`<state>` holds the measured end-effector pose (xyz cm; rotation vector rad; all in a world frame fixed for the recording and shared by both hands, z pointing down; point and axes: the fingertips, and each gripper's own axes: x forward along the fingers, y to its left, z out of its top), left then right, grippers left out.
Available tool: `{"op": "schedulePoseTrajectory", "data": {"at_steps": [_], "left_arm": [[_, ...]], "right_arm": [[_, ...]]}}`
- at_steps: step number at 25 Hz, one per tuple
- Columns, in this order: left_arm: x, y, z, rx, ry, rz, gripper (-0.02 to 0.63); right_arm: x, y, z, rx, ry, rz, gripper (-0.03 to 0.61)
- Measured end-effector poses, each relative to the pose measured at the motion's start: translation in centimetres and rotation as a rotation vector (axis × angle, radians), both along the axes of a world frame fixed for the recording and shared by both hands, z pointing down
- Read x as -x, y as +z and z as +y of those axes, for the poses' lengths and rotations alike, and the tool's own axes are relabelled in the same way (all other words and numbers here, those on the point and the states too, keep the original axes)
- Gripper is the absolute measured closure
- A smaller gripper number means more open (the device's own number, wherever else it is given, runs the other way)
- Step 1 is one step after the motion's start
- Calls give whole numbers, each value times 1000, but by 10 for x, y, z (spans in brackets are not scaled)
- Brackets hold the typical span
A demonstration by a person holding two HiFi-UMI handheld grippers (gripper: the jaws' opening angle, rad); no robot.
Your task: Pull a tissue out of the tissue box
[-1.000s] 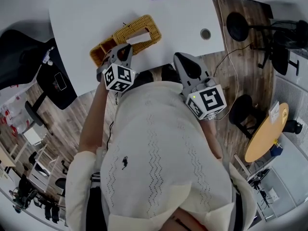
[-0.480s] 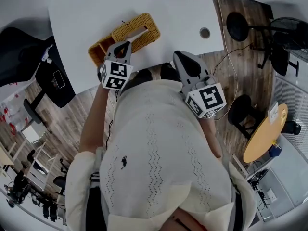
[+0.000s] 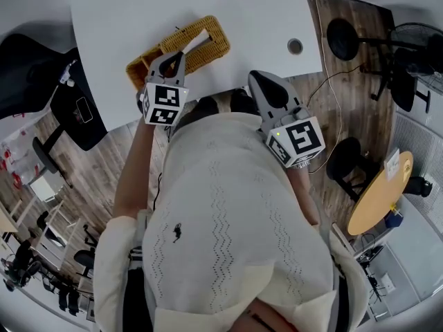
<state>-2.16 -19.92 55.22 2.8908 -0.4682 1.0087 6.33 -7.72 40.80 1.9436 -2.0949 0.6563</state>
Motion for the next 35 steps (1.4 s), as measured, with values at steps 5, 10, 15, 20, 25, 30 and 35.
{"op": "schedulePoseTrajectory", "data": {"at_steps": [5, 10, 15, 20, 25, 30, 35], "left_arm": [[-3, -8, -8, -28, -7, 3, 601], [-3, -11, -14, -46, -15, 8, 601], [-3, -13, -17, -57, -22, 9, 601], [1, -16, -22, -69, -30, 9, 601], [1, -17, -24, -74, -34, 12, 601], [2, -19, -24, -81, -40, 15, 601], [4, -20, -30, -93, -51, 16, 601]], "right_arm": [[-2, -2, 0, -2, 0, -1, 577], [-3, -1, 1, 1, -2, 1, 577], [-2, 1, 2, 3, -4, -2, 577], [1, 0, 0, 2, -5, -3, 577], [1, 0, 0, 2, -8, -2, 577], [1, 1, 2, 1, -3, -3, 577], [1, 0, 2, 1, 2, -2, 577]]}}
